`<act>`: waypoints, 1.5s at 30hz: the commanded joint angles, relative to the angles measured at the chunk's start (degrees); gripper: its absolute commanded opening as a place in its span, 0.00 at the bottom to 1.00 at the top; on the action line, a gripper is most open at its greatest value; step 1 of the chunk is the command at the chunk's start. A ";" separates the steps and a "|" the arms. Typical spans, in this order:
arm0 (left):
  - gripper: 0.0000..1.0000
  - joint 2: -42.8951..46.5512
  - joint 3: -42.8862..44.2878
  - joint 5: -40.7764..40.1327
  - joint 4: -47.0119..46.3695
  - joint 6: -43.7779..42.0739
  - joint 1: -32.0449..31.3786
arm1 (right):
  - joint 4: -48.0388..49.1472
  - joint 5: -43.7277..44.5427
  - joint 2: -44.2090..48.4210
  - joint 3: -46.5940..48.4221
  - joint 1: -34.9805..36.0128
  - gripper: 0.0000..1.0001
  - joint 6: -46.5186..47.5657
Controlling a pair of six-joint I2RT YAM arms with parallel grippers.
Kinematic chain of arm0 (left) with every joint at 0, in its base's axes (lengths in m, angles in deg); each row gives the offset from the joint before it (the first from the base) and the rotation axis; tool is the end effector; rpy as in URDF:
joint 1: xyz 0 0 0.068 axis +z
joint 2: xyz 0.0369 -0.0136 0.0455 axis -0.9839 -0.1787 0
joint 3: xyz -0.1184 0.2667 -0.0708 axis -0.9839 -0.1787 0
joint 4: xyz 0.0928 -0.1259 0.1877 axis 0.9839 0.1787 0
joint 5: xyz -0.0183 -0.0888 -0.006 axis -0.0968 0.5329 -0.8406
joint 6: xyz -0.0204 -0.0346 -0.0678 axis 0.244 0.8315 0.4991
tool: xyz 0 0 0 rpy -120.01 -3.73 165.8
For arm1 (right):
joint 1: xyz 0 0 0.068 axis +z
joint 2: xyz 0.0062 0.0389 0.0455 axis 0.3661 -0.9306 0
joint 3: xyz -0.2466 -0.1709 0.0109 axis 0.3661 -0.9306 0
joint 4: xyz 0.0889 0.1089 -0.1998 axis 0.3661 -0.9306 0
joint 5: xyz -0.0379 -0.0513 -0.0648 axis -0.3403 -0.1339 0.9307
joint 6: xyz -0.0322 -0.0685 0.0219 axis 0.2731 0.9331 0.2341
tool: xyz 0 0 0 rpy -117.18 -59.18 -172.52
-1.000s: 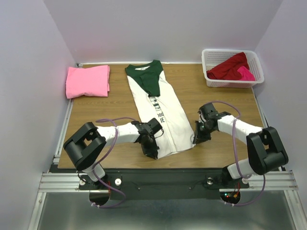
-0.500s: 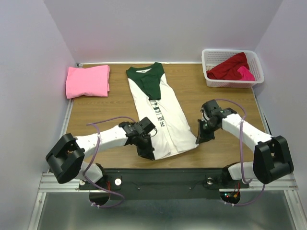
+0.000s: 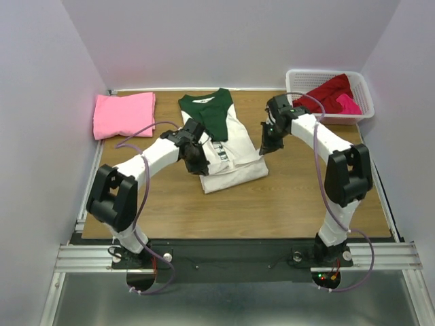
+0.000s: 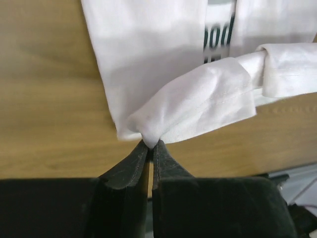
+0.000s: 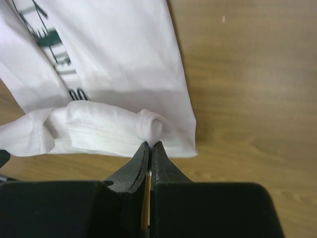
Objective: Fold and stack the t-shirts
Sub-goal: Fold the tshirt
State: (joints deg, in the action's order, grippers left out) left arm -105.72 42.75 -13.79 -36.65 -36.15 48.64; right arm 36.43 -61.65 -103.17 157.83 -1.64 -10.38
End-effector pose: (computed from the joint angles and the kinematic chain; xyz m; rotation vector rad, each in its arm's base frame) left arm 0.2788 -0.1804 0.2451 -0.2512 2.7286 -0.6339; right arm 0.3575 0.1433 0.2503 -0.0144 2.8082 0.4609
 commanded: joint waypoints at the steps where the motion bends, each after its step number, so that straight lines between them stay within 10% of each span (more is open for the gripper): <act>1: 0.00 -4.96 6.96 -4.50 2.39 -7.79 3.55 | 0.06 0.81 -5.42 9.46 -0.24 0.01 2.29; 13: 0.00 -9.20 12.34 -7.76 -2.96 -11.05 10.68 | 1.02 0.89 -17.48 26.00 -0.32 0.01 4.23; 34: 0.02 -15.35 10.85 -11.72 -12.90 -13.33 11.12 | 9.73 1.34 -22.94 25.74 -0.24 0.06 4.40; 45: 0.90 -6.67 13.48 -15.14 -10.98 -12.46 11.29 | 11.83 1.51 -17.84 27.15 -0.24 0.60 1.50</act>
State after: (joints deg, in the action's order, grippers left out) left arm -121.04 53.00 -25.15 -48.80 -48.59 59.48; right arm 44.38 -60.90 -126.36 182.11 -1.60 -7.30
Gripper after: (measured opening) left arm 0.780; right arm 0.564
